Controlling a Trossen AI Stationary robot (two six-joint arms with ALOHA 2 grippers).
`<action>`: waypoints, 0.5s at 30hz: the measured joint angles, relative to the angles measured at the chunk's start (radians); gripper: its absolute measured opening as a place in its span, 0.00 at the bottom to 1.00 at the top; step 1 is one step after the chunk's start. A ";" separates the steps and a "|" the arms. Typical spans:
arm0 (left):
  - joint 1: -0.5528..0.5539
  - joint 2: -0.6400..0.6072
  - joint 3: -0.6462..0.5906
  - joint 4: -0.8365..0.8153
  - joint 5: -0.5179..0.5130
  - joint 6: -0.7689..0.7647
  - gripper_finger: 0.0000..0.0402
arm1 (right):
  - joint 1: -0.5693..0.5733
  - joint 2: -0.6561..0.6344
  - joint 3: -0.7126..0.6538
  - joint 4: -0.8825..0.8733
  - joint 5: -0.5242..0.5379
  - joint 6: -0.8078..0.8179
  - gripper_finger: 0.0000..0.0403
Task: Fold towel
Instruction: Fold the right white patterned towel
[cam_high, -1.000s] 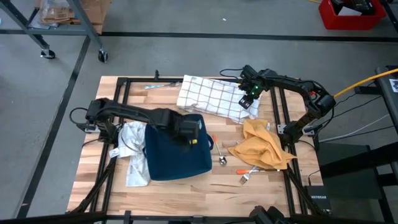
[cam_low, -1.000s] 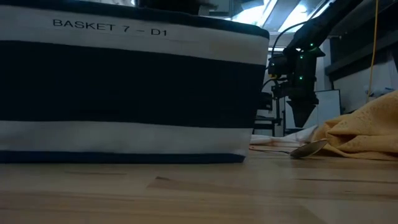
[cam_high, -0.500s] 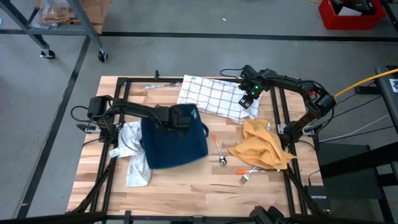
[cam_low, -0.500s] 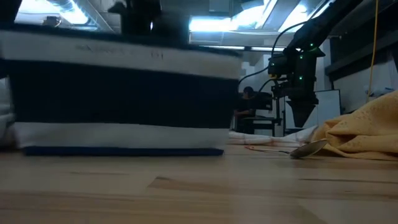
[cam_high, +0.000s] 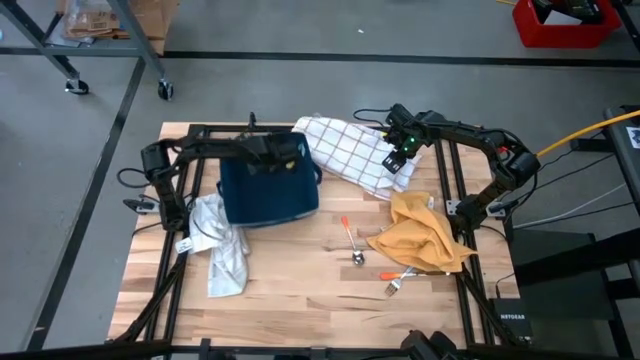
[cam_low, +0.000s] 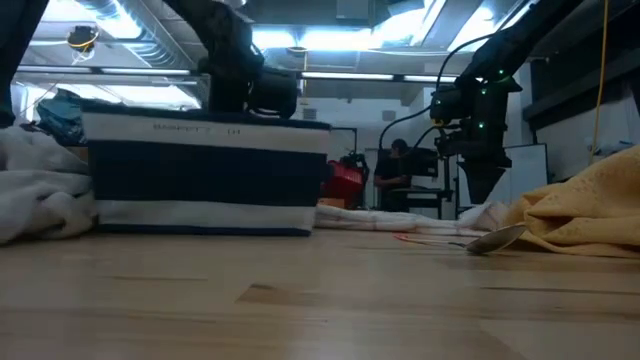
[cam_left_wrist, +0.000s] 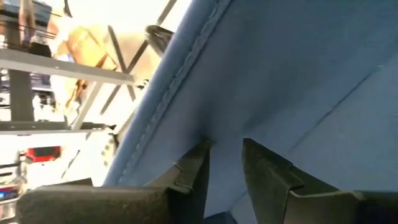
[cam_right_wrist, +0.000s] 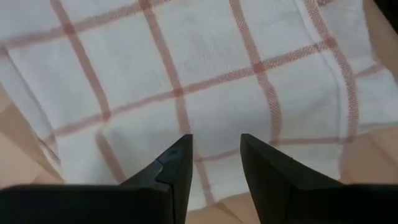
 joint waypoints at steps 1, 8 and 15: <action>0.028 0.000 0.000 0.016 -0.002 0.031 0.22 | 0.000 0.000 0.000 -0.003 0.000 0.001 0.34; 0.168 0.000 0.000 0.073 -0.004 0.128 0.22 | 0.018 0.000 -0.019 0.025 0.009 0.109 0.34; 0.126 -0.092 0.000 0.069 0.109 0.200 0.22 | 0.125 0.002 -0.166 0.201 0.018 0.192 0.34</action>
